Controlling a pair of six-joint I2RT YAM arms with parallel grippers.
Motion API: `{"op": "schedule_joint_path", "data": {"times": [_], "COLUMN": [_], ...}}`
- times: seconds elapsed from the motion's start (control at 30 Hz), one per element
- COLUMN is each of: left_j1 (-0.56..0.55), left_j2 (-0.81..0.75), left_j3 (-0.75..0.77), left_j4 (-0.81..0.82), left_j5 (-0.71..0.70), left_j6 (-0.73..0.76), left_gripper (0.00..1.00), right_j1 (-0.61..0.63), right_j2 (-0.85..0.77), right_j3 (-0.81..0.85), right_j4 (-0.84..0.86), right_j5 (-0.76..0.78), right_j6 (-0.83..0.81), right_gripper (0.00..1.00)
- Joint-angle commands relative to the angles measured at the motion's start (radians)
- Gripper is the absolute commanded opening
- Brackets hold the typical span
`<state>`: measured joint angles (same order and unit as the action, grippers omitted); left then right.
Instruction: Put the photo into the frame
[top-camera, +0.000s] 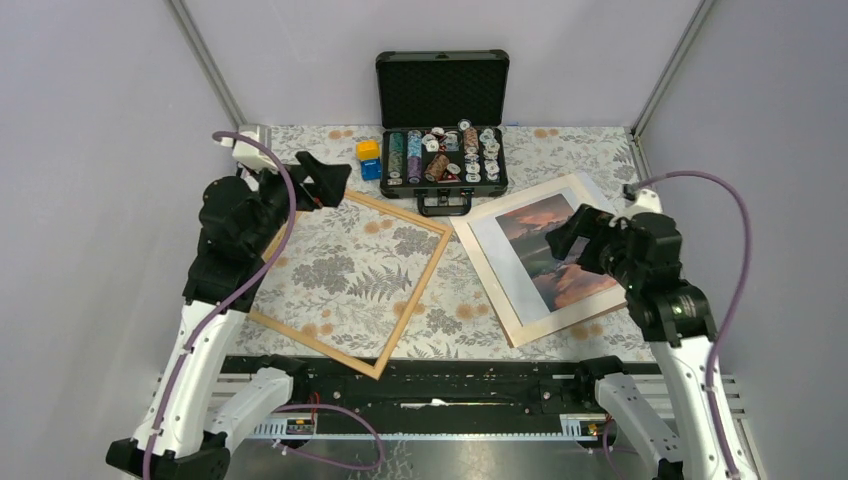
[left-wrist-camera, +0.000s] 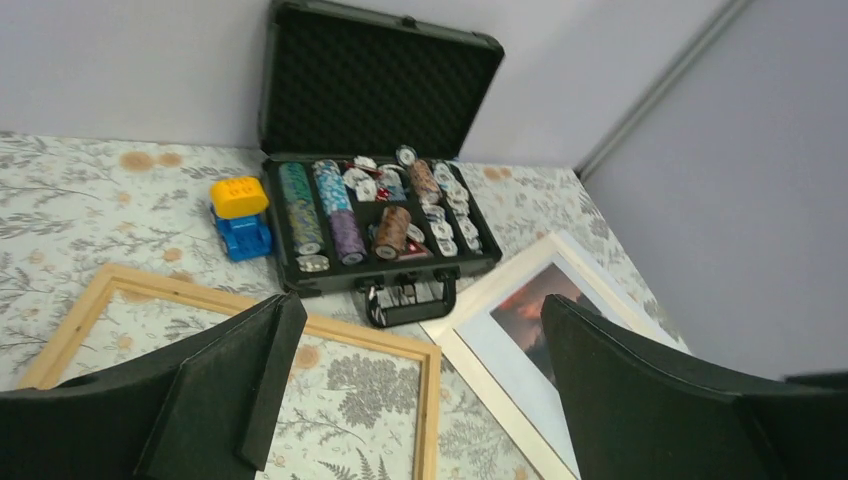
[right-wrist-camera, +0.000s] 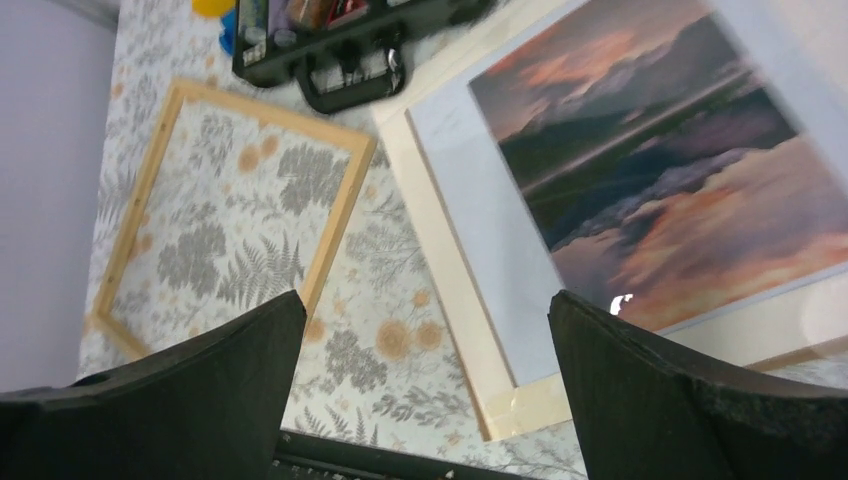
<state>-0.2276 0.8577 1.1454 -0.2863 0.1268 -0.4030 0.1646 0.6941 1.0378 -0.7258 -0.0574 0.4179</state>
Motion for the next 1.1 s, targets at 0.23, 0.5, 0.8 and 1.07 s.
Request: {"op": "schedule_joint_path", "data": {"times": [0.23,0.5,0.8,1.07], "left_j1": [-0.076,-0.084,-0.087,-0.103], "left_j2": [0.065,0.001,0.023,0.056], "left_j3": [-0.108,-0.175,-0.177,-0.181], "left_j4": [0.084,0.072,0.073,0.075], "left_j5": [0.087,0.011,0.020,0.031], "left_j6": [0.009,0.054,0.037,0.028], "left_gripper": [0.99,0.99,0.99,0.99], "right_j1": [0.173,0.387,0.484,0.539], "right_j2": [0.329,0.731,1.117,1.241], "right_j3": [-0.373,-0.360,-0.184,0.033], "right_j4": [0.659,1.073,1.249,1.153], "right_j5": [-0.378,-0.250,-0.186,-0.172], "right_j6": [0.401,0.587,0.670,0.603], "right_gripper": [1.00,1.00,1.00,1.00]}}
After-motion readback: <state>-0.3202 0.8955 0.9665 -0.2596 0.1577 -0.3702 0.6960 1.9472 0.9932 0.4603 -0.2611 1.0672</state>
